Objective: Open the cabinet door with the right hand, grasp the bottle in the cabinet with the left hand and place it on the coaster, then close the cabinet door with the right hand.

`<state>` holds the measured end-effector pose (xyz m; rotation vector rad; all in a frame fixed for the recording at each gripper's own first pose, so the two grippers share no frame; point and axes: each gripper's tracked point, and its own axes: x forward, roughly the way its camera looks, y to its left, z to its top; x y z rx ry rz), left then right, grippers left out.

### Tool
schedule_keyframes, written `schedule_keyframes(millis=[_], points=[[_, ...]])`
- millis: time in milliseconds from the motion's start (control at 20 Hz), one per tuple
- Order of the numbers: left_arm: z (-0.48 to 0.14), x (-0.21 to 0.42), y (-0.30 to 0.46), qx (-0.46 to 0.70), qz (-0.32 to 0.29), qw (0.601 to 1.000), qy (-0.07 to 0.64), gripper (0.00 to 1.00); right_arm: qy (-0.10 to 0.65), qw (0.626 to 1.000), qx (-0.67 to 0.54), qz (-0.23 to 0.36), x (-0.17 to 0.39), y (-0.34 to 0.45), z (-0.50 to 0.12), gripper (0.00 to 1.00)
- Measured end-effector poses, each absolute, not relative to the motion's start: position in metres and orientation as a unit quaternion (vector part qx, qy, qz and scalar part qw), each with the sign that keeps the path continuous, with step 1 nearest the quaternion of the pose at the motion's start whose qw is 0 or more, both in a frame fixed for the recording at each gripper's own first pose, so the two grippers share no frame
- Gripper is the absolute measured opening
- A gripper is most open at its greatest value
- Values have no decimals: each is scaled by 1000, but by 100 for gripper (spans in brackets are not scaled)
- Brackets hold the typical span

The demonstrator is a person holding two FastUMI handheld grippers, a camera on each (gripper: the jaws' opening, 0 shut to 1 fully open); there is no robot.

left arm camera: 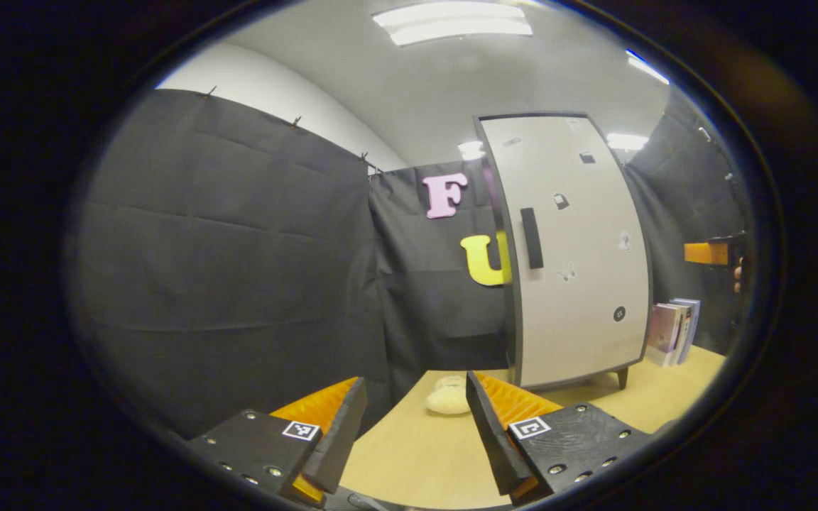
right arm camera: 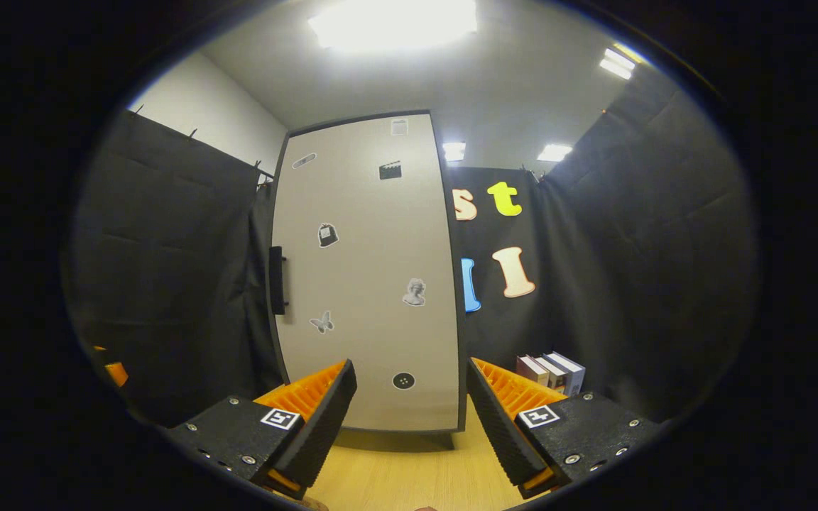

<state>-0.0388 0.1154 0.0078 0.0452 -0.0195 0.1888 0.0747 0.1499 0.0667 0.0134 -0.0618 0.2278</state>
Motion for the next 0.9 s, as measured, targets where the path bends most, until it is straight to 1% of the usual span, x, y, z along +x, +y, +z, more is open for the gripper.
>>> schedule_keyframes(millis=[300,900], points=[[3,-46,153,21,121,992,-3,81,-55,988,12,144,99,203,94,96],[-8,-71,225,29,169,985,4,81,-62,980,-6,190,151,318,119,95]])
